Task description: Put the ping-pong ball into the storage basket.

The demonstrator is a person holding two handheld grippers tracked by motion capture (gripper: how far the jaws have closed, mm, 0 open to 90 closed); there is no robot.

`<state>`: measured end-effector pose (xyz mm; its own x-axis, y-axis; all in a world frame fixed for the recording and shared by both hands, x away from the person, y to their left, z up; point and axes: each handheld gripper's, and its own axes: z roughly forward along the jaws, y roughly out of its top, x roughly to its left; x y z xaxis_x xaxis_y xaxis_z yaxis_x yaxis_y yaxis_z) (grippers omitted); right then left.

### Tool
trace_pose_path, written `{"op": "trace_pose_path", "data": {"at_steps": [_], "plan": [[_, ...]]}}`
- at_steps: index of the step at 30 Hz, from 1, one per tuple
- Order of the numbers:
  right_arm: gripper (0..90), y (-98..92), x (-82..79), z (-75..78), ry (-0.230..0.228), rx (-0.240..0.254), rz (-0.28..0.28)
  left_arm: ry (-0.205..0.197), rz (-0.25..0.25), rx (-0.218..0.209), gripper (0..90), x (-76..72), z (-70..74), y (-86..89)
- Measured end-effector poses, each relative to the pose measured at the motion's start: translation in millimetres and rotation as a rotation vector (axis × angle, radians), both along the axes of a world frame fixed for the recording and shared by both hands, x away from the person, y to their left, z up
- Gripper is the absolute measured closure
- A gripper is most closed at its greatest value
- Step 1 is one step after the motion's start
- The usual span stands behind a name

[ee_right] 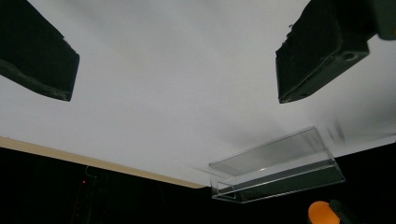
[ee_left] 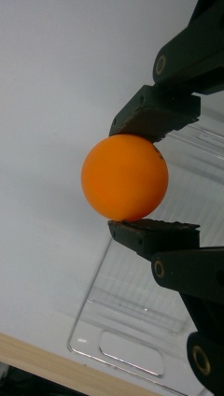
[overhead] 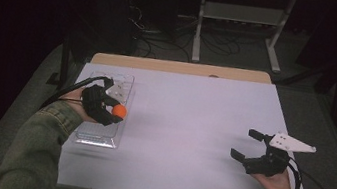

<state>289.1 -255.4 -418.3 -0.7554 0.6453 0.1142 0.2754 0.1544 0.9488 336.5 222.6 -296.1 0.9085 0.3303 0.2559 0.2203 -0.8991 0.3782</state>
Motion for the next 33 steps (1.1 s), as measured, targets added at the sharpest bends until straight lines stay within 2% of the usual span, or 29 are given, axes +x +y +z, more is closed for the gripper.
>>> {"op": "trace_pose_path", "data": {"at_steps": [6,11,14,20,27,30,33], "plan": [[0.0,0.1,0.2,-0.2,-0.001,-0.004,0.001,0.007,0.009,0.038,50.8,0.3,2.9,7.5],[0.0,0.4,0.4,-0.5,-0.001,-0.006,0.003,0.006,0.019,0.043,50.8,1.3,4.9,12.4],[0.0,0.4,0.4,-0.5,-0.001,-0.006,0.004,0.010,0.022,0.065,50.7,1.8,4.8,13.5],[0.0,1.3,0.5,-0.9,0.003,-0.011,0.006,0.017,0.005,0.110,50.7,2.9,7.8,10.9],[0.0,0.7,0.4,-0.8,0.003,-0.011,0.005,0.031,0.002,0.133,50.7,6.2,6.9,13.5],[0.0,1.6,0.3,-1.1,0.005,-0.014,0.007,0.040,-0.005,0.157,50.7,7.3,6.1,13.2],[0.0,1.8,0.5,-1.2,0.003,-0.017,0.007,0.042,-0.007,0.157,50.7,7.7,6.4,13.5]]}}
